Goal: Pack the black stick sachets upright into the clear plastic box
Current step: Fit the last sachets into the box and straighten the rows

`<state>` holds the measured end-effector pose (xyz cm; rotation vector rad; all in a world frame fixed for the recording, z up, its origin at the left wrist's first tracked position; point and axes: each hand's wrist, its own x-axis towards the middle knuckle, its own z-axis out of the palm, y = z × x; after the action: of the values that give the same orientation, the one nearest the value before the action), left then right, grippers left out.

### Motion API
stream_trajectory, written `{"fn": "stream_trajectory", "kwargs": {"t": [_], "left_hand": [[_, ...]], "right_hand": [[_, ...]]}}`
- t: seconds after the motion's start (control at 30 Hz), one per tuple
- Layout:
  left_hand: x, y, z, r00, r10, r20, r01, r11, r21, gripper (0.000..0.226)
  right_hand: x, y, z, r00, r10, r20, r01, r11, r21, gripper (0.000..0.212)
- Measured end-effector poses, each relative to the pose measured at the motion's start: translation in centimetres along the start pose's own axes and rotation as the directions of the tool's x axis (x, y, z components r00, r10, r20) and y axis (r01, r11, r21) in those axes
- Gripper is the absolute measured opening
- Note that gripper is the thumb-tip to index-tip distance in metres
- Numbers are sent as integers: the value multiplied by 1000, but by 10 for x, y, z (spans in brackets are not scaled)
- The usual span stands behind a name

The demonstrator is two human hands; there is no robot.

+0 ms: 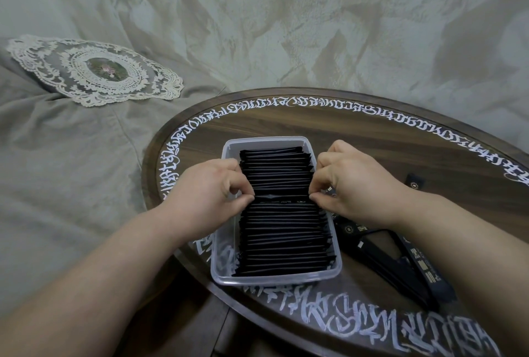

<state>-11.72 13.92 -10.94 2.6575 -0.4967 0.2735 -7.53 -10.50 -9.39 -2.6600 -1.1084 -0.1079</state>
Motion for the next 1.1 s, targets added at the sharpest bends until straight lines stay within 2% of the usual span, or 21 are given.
{"fn": "stream_trajectory", "kwargs": {"t": [0.23,0.33,0.5,0.63,0.83,1.0,1.1], "left_hand": [[0,-1,0,1000,-9,-29,9,1000,-9,8],[6,3,-1,1000,0,-20,0,1000,1,3],[15,14,7,1000,28,-1,-28,999,21,8],[14,17,11,1000,26,-15,-27,999,-36,2],[11,13,10,1000,-19,-3,19,997,-73,6],[2,-2,1,997,-82,-8,82,996,-37,11],[1,-6,-4,996,-91,-2,90,991,-102,16]], "right_hand": [[-1,3,9,996,37,-87,-30,996,83,11],[-1,4,8,995,22,-96,-15,997,74,11],[-2,4,8,993,2,-120,6,998,65,10],[-3,4,8,993,-17,-117,25,998,63,10],[-3,6,8,992,-44,-119,51,997,56,10],[-3,8,9,994,-46,-94,51,998,48,9],[-5,9,5,998,-23,-61,27,997,72,9]]}}
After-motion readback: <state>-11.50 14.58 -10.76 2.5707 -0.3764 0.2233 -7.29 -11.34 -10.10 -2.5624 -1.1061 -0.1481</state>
